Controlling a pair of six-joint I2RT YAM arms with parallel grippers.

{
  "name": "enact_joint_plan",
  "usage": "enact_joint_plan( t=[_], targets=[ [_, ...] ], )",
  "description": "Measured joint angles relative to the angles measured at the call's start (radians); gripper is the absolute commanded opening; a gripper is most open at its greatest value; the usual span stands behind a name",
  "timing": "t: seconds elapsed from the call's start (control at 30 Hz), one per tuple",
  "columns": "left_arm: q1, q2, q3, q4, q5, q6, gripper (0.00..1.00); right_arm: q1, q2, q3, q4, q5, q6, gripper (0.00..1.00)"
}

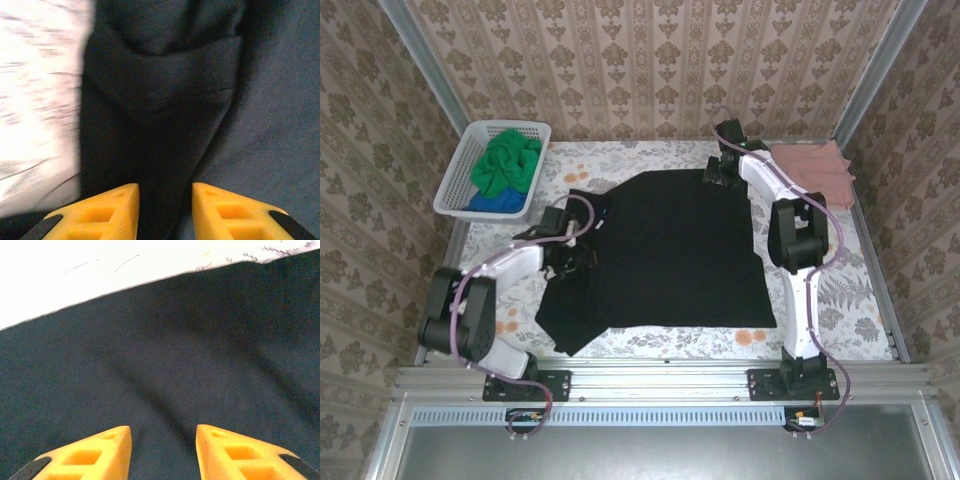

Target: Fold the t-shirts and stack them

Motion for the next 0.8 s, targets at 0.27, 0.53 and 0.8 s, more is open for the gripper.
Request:
enact_joint_plan(
  t=[0.27,0.53,0.8],
  targets=[
    [0.053,-0.068,0.035,-0.094,-0.044,0.022,0.69,-0.067,0.224,0.33,-0.182,0.01,0.048,0.39],
    [0.06,0.302,0.469,-0.129,-0.098,0.085,0.7,-0.154,0.26,0.369,-0.229,-0.021,0.059,0.38],
    [0.059,0.673,0.863,-0.188,-0.133,0.152,0.71,-0.16,0.16,0.223,-0.211,-0.025,0.04,0.39]
  ],
)
